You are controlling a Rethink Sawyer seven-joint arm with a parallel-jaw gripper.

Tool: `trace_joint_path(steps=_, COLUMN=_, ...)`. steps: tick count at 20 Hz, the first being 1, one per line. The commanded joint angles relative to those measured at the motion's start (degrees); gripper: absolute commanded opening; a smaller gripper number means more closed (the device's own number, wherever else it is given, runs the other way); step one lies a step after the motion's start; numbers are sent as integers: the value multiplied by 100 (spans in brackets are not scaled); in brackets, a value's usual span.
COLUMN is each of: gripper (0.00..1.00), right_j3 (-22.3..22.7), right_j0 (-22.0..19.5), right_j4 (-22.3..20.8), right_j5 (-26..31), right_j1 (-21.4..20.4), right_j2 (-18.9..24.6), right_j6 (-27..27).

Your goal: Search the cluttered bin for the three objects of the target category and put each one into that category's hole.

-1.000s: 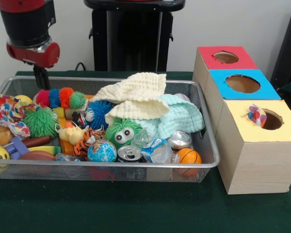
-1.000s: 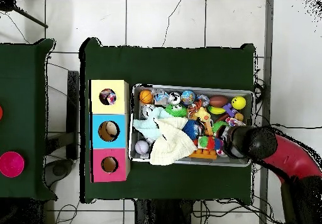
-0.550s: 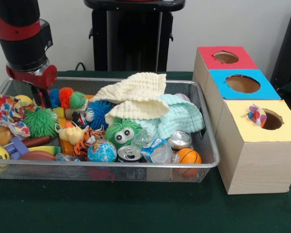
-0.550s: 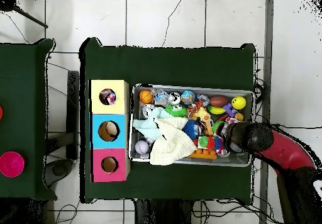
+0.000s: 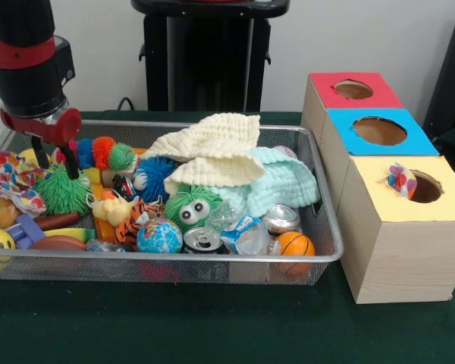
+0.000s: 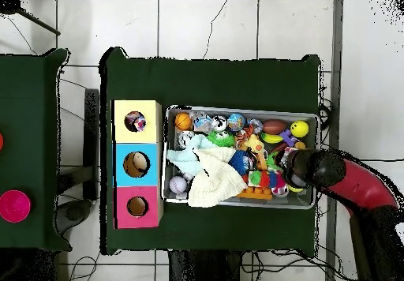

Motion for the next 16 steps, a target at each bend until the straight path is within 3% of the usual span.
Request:
trace_joint_path(steps=1, gripper=100, right_j3=-174, right_j0=-76, right_j4=93, right_j5=218, right_j1=-10, right_j2=84, right_j6=239)
trace_joint_path(steps=8, gripper=100, right_j3=-376, right_j0=-211, right_j4=137, right_j5=535, right_j1=-16, right_j2=99, right_j6=86)
trace_joint_path(steps=16, gripper=100, right_j3=-429, right_j0=-336, right_j4=91, right_j5=308, right_j1=168, right_j2=159, right_j6=85)
